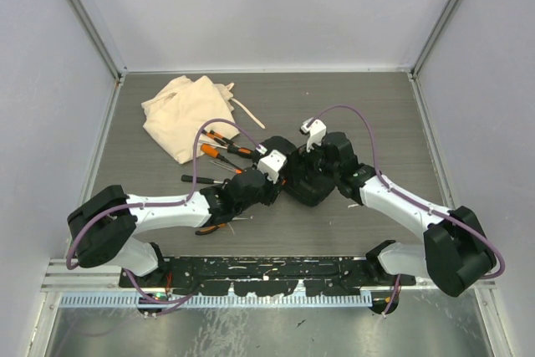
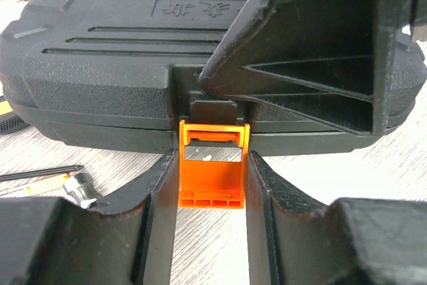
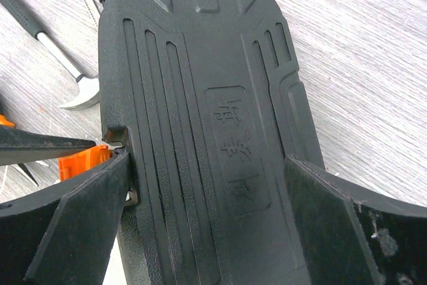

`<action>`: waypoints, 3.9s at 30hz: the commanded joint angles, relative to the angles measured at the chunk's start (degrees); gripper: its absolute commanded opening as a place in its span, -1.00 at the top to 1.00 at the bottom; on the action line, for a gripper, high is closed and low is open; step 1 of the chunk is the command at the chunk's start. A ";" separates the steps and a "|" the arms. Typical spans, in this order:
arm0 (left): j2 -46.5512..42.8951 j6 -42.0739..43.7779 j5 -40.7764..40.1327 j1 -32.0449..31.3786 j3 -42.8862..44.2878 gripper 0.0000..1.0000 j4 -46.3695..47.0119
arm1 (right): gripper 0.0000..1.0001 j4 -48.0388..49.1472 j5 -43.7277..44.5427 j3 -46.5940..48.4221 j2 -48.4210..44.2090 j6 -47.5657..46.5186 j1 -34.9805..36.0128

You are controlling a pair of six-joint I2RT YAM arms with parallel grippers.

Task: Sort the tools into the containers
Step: Open the storage box at the center of the board.

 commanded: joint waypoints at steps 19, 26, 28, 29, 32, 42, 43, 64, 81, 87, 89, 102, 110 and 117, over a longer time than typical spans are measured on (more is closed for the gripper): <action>-2.67 -1.54 -1.41 -0.25 -1.34 0.87 2.58 | -1.00 -9.66 20.78 10.63 0.81 7.77 -13.65; 0.08 -1.53 0.51 -0.27 -0.34 0.87 -0.04 | -1.00 -8.64 30.21 12.13 -2.60 14.32 -18.98; 1.29 -1.30 1.07 -0.21 0.18 0.86 -0.71 | -1.00 -6.80 31.19 11.22 -6.24 14.61 -19.07; 2.04 -1.13 1.49 -0.15 0.70 0.84 -1.10 | -1.00 -6.22 30.69 10.71 -7.71 14.56 -19.08; 4.87 -0.62 3.56 0.47 2.68 0.82 -2.97 | -0.99 -7.45 31.33 9.32 -10.95 14.77 -19.10; 12.50 1.03 11.86 8.12 10.64 0.45 -6.93 | -1.00 -12.63 24.35 4.15 -17.99 19.71 -19.29; 13.60 1.01 12.82 9.15 11.92 0.40 -7.96 | -1.00 -12.67 23.44 3.62 -18.20 20.55 -19.26; 1.74 -5.64 20.02 13.91 13.05 -0.62 -16.68 | -0.62 -17.27 1.77 22.56 10.81 7.19 -15.78; -18.12 -5.78 13.53 13.89 8.11 -0.65 -29.16 | -0.17 -31.44 5.83 45.06 37.71 -7.50 -8.63; -19.75 -6.09 12.41 13.89 7.21 -0.65 -29.93 | -0.07 -31.44 10.03 45.94 40.43 -4.93 -8.39; -19.85 -6.13 12.21 13.91 7.22 -0.66 -30.11 | -0.05 -31.36 11.66 45.18 40.61 -3.86 -8.33; -19.70 -6.63 11.68 13.92 7.22 -0.66 -30.07 | 0.13 -29.75 15.83 38.93 39.55 0.50 -8.56; -19.57 -7.66 9.00 13.85 7.75 -0.68 -31.06 | 0.42 -22.32 15.96 30.83 34.28 13.04 -9.86; -18.51 -10.56 2.21 14.89 10.34 -0.79 -35.40 | 0.48 -23.26 21.59 29.56 30.47 23.25 -10.09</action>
